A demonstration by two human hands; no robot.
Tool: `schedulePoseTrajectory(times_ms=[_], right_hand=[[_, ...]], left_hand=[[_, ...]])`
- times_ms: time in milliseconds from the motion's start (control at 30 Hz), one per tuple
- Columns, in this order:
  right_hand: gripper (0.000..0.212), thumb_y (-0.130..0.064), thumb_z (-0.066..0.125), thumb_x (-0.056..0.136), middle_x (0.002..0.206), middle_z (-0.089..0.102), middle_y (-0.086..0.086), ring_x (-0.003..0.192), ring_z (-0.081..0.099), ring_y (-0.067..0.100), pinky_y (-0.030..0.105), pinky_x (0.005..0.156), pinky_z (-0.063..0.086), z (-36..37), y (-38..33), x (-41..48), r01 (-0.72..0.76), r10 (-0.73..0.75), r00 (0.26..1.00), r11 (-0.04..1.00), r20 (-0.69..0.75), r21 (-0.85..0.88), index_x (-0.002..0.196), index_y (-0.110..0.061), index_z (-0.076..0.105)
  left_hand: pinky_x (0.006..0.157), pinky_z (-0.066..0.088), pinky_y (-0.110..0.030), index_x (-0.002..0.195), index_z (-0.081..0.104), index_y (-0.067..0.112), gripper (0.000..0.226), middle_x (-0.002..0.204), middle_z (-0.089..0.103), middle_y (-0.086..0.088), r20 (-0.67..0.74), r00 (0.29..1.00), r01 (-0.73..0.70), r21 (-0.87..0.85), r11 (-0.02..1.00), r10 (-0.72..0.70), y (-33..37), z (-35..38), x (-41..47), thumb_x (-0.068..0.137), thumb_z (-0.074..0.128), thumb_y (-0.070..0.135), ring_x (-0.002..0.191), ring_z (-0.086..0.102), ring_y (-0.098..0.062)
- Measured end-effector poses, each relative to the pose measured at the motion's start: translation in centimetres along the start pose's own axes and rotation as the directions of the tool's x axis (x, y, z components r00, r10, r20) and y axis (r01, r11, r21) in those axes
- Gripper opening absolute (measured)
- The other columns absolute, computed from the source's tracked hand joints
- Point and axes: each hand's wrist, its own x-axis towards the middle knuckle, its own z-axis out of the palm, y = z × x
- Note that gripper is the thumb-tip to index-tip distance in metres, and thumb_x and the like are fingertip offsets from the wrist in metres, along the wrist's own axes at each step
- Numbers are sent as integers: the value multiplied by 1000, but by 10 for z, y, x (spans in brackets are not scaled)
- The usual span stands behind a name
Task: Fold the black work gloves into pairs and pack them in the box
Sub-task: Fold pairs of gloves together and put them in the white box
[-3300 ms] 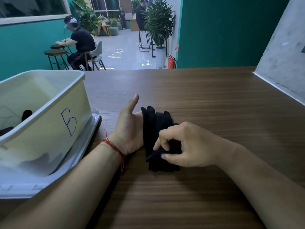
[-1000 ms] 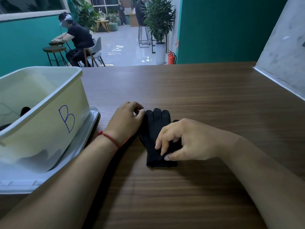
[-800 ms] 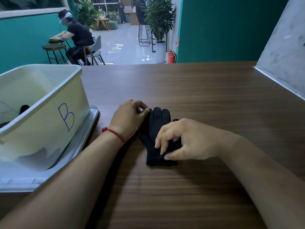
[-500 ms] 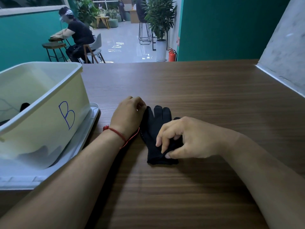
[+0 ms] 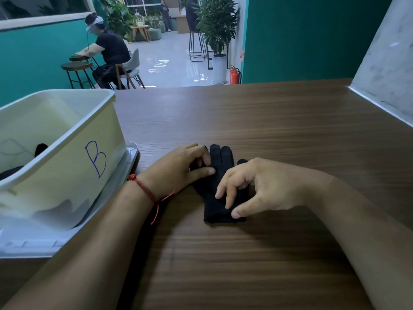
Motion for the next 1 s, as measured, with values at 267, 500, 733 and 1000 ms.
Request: schedulePoseTrajectory(times_ms=[267, 500, 733, 1000], right_hand=[[20, -42, 88, 84, 119, 55, -20, 116, 54, 2, 26, 96, 48, 9, -10, 1, 11, -15, 1000, 984, -24, -176, 96, -35, 74], [10, -33, 75, 84, 98, 59, -17, 102, 55, 9, 26, 83, 48, 16, -7, 4, 80, -143, 978, 928, -151, -363, 85, -34, 66], [7, -29, 67, 83, 74, 68, -1, 69, 64, 23, 49, 67, 55, 11, 4, 10, 65, -96, 838, 995, -536, -77, 87, -27, 62], [5, -26, 68, 94, 77, 73, 4, 70, 63, 35, 45, 60, 52, 5, 9, 13, 105, 88, 684, 971, -725, 217, 93, -22, 65]], left_hand=[[85, 47, -28, 104, 57, 24, 46, 102, 53, 10, -57, 998, 22, 81, 996, -18, 2, -1, 2, 84, 73, 63, 98, 48, -12], [71, 49, -44, 80, 60, 12, 16, 79, 58, 0, -87, 994, -86, -231, 969, 67, 38, 3, -4, 90, 64, 1, 74, 55, -18], [75, 44, -37, 96, 65, -2, 22, 82, 61, -13, 0, 1000, -15, -583, 812, 19, 36, -2, -3, 89, 47, 8, 78, 56, -28], [80, 56, -37, 118, 75, 21, 17, 100, 78, 1, -37, 999, -27, -434, 900, 12, 45, 7, -5, 101, 72, 19, 87, 70, -15]])
